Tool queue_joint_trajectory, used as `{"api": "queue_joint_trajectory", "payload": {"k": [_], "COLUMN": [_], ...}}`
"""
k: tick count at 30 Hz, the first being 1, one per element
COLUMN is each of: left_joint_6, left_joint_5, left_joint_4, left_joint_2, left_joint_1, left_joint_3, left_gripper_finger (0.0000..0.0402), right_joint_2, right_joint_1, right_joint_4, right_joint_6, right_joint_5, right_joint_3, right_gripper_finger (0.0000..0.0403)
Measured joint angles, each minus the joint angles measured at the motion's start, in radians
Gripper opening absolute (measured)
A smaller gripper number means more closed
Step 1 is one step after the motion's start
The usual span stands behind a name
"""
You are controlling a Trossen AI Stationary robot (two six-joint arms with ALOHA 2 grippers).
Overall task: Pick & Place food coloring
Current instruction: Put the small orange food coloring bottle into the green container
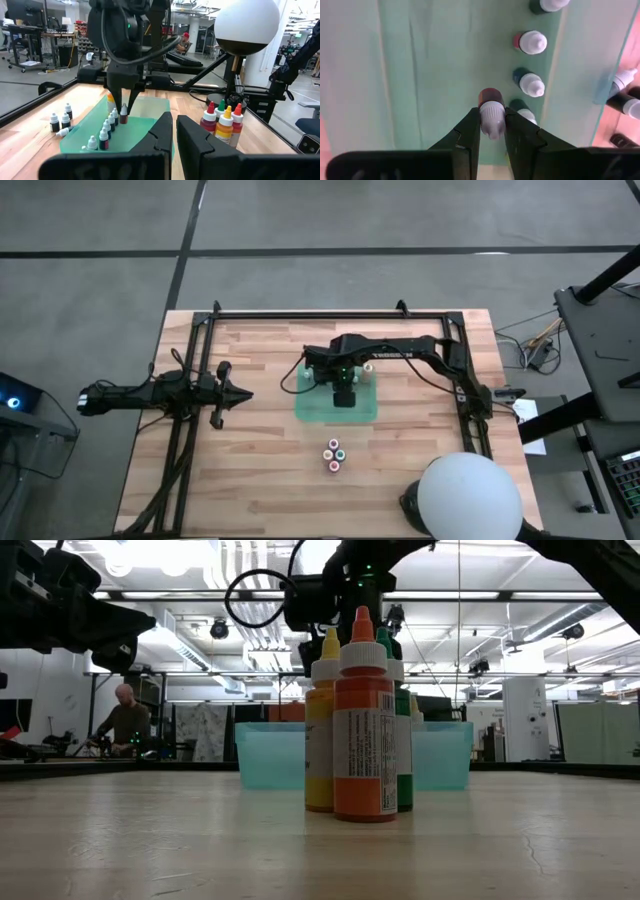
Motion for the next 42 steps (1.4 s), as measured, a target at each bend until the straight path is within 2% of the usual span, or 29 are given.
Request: {"api": "queue_joint_trajectory", "payload": {"k": [9, 26, 42], "left_joint_6": [0.0, 0.0, 0.0], "left_joint_5": [0.0, 0.0, 0.0], "left_joint_4": [0.0, 0.0, 0.0], "left_joint_2": [0.0, 0.0, 0.0], "left_joint_1": [0.001, 0.0, 0.0], "left_joint_3": [0.0, 0.0, 0.0], "left_gripper_finger": [0.0, 0.0, 0.0], "right_joint_2": [0.0, 0.0, 0.01], "right_joint_1": [-0.006, -0.006, 0.01], "right_joint_4": [0.072, 0.131, 0.104], "right_joint_6": [-0.066, -0.064, -0.031], "right_joint_5": [-0.009, -0.054, -0.06], "right_joint_3": [-0.034, -0.056, 0.049], "right_gripper_finger": [0.0066, 0.0066, 0.0066]}}
